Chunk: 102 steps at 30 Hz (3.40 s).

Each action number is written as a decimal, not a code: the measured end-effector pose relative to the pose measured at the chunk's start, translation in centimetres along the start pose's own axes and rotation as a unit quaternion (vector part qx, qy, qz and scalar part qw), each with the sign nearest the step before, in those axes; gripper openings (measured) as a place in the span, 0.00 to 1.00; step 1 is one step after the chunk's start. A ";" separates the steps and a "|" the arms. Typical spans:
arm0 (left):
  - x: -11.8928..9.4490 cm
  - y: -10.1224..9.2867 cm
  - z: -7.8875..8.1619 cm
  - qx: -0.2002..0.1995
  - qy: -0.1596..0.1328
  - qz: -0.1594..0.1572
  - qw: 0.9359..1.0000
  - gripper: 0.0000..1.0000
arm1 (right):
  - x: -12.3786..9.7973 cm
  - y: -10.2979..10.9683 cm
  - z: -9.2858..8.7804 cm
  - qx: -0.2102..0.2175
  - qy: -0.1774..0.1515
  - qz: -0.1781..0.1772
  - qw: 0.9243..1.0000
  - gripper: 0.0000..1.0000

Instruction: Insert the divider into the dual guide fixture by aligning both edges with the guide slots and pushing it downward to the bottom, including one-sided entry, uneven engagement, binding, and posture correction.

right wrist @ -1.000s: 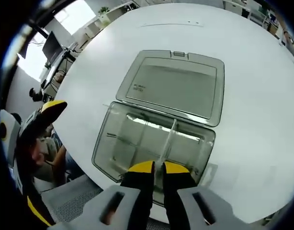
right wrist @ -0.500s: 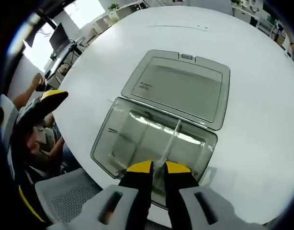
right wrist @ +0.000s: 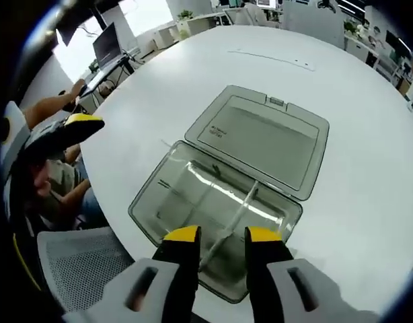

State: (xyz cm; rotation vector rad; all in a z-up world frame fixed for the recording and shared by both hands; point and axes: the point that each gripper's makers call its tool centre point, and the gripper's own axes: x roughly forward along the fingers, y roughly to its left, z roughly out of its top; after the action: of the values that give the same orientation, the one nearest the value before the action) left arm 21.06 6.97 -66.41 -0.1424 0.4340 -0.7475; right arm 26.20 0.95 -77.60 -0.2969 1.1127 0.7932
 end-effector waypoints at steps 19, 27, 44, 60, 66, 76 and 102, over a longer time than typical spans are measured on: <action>-1.1 -1.5 -0.3 0.002 0.004 0.037 0.999 0.94 | -1.6 0.8 0.5 -0.051 -0.046 0.010 0.998 0.47; -1.9 -2.2 -0.4 0.000 0.003 0.058 0.998 0.94 | -2.4 1.8 0.3 -0.058 -0.060 0.028 0.996 0.46; -2.2 -2.8 -1.5 -0.017 0.003 0.091 0.996 0.93 | -4.7 1.7 -0.1 -0.065 -0.098 0.029 0.993 0.54; -3.1 -1.3 -2.9 -0.027 0.017 0.142 0.989 0.92 | -5.9 2.2 0.6 -0.071 -0.151 0.055 0.984 0.65; -3.0 -0.4 -3.7 -0.026 0.035 0.157 0.987 0.92 | -6.2 2.6 0.7 -0.067 -0.158 0.071 0.983 0.71; -2.6 0.8 -4.5 -0.033 0.053 0.175 0.983 0.91 | -6.3 1.3 -0.5 -0.074 -0.147 0.063 0.984 0.86; -3.6 5.8 -7.0 -0.032 0.125 0.256 0.958 0.89 | -7.7 1.7 -1.0 -0.058 -0.167 0.095 0.980 0.85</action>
State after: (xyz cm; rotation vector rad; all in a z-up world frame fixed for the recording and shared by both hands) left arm 19.29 13.87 -73.14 0.0082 0.7043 -0.2389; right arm 22.76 -1.63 -70.98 -0.1477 0.7860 1.0387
